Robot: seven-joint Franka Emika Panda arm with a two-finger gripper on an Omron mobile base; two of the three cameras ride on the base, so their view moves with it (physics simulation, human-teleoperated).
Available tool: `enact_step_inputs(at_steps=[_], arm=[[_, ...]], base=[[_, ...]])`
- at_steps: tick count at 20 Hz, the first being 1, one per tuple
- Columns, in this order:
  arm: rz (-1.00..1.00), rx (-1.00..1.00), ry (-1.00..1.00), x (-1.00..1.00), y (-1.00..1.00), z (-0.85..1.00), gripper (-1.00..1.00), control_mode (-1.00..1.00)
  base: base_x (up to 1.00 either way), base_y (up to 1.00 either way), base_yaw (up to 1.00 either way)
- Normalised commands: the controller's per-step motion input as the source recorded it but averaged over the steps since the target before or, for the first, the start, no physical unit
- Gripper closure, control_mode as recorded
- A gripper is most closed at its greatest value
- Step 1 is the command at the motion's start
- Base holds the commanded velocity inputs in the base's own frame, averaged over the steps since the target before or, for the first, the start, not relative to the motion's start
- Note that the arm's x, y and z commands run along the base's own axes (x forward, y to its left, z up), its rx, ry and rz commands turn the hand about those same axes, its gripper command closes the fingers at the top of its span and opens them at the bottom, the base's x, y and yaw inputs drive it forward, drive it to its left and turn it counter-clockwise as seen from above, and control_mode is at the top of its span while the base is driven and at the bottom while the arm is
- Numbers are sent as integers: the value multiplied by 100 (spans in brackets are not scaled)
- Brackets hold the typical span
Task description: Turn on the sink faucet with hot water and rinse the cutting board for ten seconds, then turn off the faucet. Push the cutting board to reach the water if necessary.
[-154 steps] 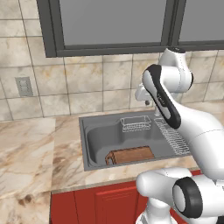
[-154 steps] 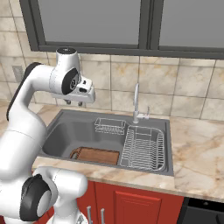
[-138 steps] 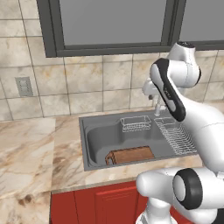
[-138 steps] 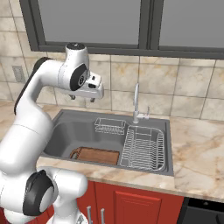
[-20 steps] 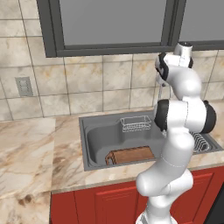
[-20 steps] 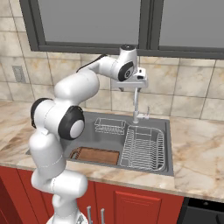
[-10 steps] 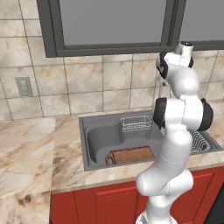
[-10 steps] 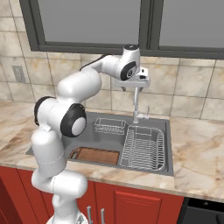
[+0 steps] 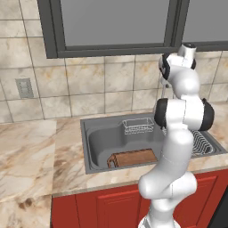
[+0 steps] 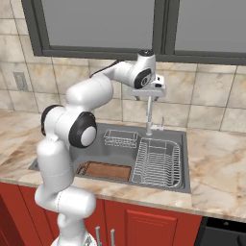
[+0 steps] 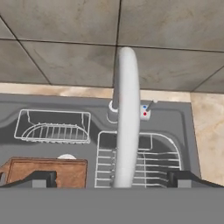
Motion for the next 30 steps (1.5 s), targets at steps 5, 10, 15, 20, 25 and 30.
enact_step_inputs(at_steps=[5,10,15,20,25,30], arm=[[0,0,0,11,-4,-12,-100,-100],[0,0,0,12,-5,-7,-100,-100],[0,1,0,13,-9,-6,-100,-100],[0,0,0,12,-7,-7,-100,-100],[0,0,0,4,0,-10,-100,-100],[0,0,0,0,3,-6,-100,-100]], base=[[0,0,0],[0,0,0],[0,0,0],[0,0,0],[0,0,0],[0,0,0]])
